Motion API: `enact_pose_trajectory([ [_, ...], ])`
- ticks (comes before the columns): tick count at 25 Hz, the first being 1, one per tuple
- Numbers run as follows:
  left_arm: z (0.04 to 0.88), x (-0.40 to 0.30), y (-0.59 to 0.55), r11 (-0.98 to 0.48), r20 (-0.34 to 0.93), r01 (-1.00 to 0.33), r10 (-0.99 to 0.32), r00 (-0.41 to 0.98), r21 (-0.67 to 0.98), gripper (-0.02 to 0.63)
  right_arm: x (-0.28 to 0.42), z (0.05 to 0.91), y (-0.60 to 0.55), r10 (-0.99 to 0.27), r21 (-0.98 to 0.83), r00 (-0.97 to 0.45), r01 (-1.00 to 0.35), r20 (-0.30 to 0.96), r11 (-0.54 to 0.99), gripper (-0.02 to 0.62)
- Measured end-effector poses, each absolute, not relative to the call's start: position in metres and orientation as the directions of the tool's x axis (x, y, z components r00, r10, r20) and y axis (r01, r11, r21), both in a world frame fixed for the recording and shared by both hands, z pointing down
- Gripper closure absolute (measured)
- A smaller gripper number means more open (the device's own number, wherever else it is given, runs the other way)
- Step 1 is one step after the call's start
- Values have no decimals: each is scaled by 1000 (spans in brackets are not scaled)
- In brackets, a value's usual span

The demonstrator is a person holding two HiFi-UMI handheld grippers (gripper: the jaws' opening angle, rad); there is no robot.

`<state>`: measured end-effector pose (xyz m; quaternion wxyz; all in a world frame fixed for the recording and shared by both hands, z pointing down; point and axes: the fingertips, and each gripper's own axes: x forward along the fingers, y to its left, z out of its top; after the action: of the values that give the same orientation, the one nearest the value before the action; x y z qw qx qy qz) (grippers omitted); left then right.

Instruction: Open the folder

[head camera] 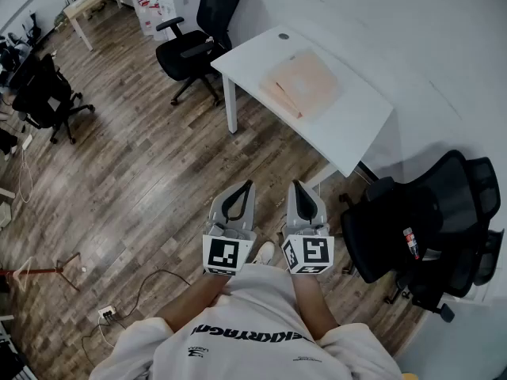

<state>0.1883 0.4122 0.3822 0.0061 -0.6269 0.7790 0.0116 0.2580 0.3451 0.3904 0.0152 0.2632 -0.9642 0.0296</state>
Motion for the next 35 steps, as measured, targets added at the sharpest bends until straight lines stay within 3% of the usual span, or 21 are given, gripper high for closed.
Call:
enact_pose_trajectory([
  [24, 410, 182, 324, 302, 44, -953, -952, -303, -10, 606, 264, 404, 239, -482, -108, -876, -480, 12, 870, 595],
  [35, 433, 95, 237, 252, 43, -968, -967, -252, -4, 606, 169, 427, 161, -479, -117, -877, -479, 30, 870, 595],
])
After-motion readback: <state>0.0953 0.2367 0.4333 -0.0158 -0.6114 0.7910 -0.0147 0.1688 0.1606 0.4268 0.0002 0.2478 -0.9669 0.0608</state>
